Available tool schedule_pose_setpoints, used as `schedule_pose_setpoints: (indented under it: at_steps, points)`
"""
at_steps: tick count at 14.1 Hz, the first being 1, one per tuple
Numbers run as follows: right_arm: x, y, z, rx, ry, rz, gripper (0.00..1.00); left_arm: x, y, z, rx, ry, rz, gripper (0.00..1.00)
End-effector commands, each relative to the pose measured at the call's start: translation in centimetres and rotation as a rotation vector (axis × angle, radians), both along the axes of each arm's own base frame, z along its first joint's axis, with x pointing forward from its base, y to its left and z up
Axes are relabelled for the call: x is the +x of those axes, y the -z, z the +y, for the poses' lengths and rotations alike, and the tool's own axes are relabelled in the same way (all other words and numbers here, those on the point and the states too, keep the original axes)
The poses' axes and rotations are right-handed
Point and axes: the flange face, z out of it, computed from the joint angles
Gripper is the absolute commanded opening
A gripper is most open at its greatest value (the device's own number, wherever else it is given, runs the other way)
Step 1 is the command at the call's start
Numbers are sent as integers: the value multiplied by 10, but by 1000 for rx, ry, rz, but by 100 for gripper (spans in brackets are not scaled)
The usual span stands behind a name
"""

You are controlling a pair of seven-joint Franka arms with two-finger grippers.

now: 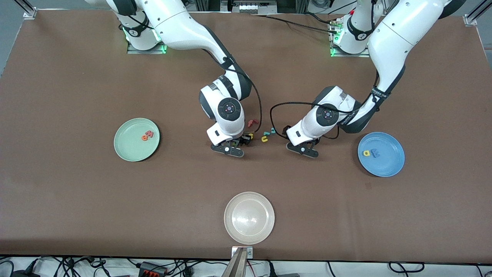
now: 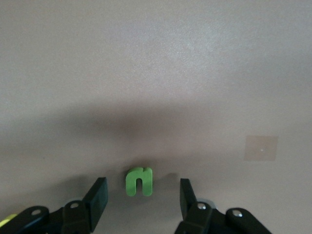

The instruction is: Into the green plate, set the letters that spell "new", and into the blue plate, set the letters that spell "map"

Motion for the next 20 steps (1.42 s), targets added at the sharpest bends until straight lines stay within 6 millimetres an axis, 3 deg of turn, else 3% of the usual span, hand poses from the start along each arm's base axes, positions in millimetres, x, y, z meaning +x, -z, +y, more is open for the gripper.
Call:
schedule_pose_setpoints:
  at_steps: [1,4,6,8,10,11,14,17,19,20]
  points:
    - [3,0,4,-9,2,-9,64,-3,8,-1,24,39,-27,69]
    - [2,6,5,-10,0,-6,51,-2,7,0,22,30,-30,30]
    - [1,15,4,-14,-2,-2,51,-2,8,3,26,27,-25,15]
    - [2,18,5,-11,-7,-7,51,2,2,7,30,22,-33,9]
    - [-1,19,7,-10,-17,-8,50,8,-19,13,67,24,-37,9]
    - [-1,19,7,-10,-17,-8,43,13,-32,18,90,22,-41,9]
    - [-1,17,8,-6,-17,-7,0,30,-71,36,156,-2,-45,9]
    - [10,-6,0,9,-1,-20,0,60,-107,88,216,27,-9,9]
    - [26,-28,-25,-12,8,-1,0,79,-116,146,224,50,20,10]
    - [34,-42,-49,-49,6,45,0,85,-116,176,214,75,29,10]
